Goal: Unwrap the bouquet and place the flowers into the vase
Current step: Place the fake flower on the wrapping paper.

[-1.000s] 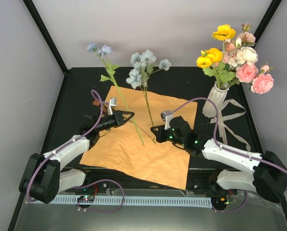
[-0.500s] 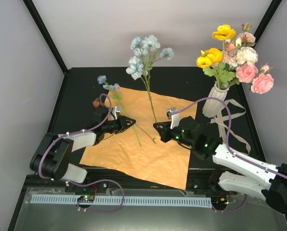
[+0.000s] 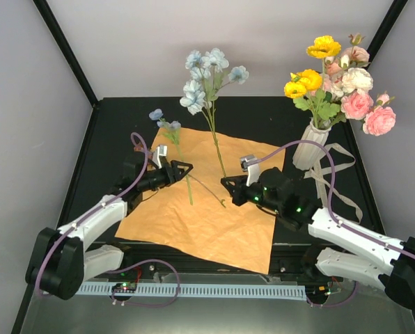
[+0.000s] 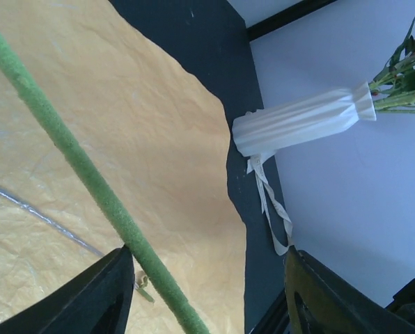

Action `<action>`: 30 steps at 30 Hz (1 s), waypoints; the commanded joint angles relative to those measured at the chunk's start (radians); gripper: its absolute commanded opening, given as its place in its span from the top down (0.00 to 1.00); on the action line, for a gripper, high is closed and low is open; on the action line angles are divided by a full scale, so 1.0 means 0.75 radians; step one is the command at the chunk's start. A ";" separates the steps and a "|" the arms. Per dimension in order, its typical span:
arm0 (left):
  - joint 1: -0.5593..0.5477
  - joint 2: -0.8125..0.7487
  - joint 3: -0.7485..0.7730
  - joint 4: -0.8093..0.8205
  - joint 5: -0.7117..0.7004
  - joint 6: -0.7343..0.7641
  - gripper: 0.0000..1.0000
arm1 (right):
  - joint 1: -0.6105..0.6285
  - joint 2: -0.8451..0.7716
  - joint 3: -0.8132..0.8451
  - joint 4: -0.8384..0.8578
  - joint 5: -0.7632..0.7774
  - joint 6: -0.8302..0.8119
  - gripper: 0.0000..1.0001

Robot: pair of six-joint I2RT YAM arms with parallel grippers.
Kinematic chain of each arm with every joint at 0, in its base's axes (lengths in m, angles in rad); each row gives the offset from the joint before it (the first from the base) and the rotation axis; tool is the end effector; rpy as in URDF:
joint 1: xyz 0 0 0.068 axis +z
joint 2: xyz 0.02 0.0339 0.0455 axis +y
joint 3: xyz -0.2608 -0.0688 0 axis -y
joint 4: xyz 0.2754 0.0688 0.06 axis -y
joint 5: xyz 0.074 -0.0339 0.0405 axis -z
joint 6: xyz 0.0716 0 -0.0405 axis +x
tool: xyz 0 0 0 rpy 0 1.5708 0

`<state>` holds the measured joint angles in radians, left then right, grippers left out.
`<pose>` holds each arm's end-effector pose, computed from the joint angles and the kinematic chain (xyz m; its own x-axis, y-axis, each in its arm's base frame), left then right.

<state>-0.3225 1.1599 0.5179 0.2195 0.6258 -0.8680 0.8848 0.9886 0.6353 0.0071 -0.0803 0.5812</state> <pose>0.2644 -0.1326 0.1816 -0.8340 -0.3734 -0.4062 0.1968 0.4866 -0.8512 0.1808 0.2300 0.2430 -0.6294 0.0951 -0.7713 -0.5666 0.6231 0.5392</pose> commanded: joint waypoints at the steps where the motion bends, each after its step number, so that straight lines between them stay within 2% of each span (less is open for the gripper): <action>1: -0.008 -0.088 0.046 -0.191 -0.078 0.002 0.38 | -0.002 -0.036 0.056 0.027 -0.003 -0.011 0.99; 8: -0.008 -0.166 0.001 -0.256 -0.096 -0.017 0.36 | -0.003 -0.013 0.067 0.020 -0.008 -0.004 0.99; 13: -0.010 -0.162 -0.002 -0.294 -0.098 -0.002 0.27 | 0.001 0.005 0.079 0.021 -0.024 0.002 0.99; 20: -0.010 -0.119 0.026 -0.356 -0.108 0.046 0.21 | 0.003 0.016 0.091 0.007 -0.024 -0.004 0.99; 27: -0.012 -0.226 -0.047 0.038 0.118 -0.020 0.31 | 0.024 0.060 0.088 0.091 -0.078 0.006 0.99; 30: -0.019 -0.299 -0.045 0.197 0.215 -0.065 0.32 | 0.056 0.093 0.104 0.125 -0.092 0.006 0.99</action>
<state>-0.3252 1.0115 0.4744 0.1455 0.6559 -0.8764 0.8989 1.0355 0.6701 0.0238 -0.1184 0.5850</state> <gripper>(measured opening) 0.688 0.051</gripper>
